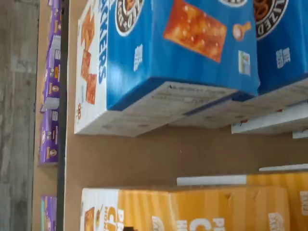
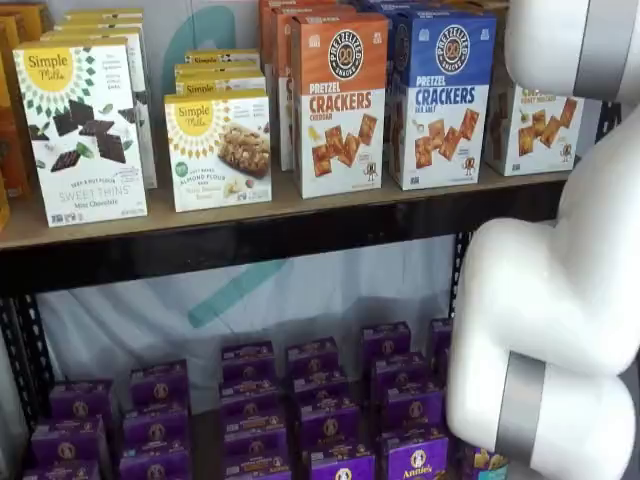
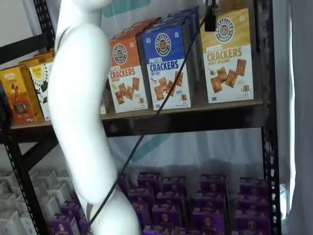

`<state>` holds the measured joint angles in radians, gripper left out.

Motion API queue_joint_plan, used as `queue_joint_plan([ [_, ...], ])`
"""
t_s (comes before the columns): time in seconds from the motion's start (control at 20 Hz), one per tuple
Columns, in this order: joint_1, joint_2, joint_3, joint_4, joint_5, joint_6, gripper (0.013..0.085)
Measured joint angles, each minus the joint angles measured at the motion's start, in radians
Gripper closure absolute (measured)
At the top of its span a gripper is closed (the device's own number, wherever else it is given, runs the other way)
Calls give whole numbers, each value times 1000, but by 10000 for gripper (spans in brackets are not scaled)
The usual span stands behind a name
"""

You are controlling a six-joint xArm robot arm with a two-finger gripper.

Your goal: Retrieve the yellow and white box located on the top shelf, the sixth one from the left

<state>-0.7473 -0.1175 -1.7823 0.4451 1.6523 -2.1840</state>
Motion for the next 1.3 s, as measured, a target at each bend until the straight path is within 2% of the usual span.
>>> queue_joint_plan([
  [0.35,36,35,-24,-74,3,5,130],
  [0.6,67,104,-127,-171,121,24,130],
  [0.75,82,123,-150,-211,157,28,130],
  [1.0,99,121,-129,-236,158,35,130],
  [1.3,102,118,-120,-230,152,40,130],
])
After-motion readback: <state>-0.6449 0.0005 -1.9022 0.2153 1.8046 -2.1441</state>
